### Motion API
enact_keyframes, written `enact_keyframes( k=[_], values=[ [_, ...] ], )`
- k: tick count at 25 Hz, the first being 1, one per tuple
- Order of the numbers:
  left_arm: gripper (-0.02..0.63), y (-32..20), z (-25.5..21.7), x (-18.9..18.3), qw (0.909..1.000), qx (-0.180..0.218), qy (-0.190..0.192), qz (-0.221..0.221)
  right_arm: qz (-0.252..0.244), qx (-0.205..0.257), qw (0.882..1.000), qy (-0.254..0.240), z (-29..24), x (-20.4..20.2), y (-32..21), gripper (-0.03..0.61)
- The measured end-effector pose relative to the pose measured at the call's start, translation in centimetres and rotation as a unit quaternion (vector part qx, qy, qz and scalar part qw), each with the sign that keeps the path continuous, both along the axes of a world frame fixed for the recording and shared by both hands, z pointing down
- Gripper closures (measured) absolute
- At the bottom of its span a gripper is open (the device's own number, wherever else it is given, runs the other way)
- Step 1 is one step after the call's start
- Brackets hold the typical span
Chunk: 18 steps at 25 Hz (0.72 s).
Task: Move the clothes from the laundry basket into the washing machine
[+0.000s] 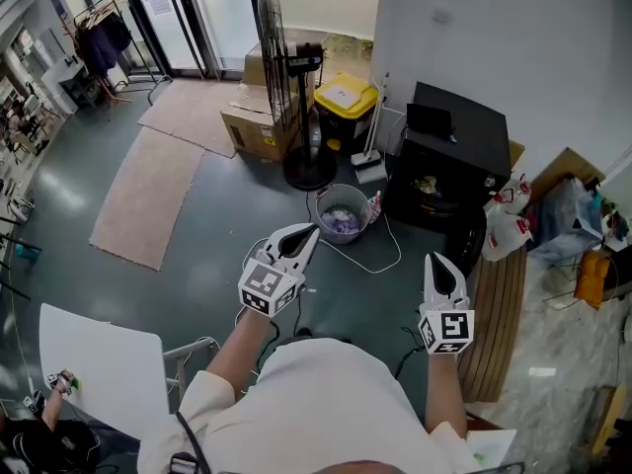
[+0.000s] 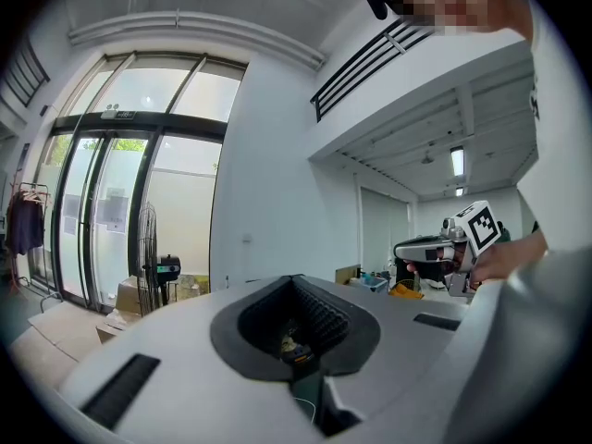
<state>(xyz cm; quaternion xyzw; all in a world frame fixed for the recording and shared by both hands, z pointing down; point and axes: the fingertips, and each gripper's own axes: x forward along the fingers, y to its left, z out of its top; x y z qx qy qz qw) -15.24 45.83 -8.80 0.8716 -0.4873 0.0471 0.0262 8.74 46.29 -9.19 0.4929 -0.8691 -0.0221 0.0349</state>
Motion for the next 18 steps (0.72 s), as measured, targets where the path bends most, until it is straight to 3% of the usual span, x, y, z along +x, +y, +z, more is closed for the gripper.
enact_keyframes(
  k=[18],
  values=[
    [0.607, 0.5, 2.2, 6.0, 0.9996, -0.017, 0.001, -0.024, -0.024, -0.002, 1.000, -0.003, 1.6, 5.5, -0.6, 0.568]
  ],
)
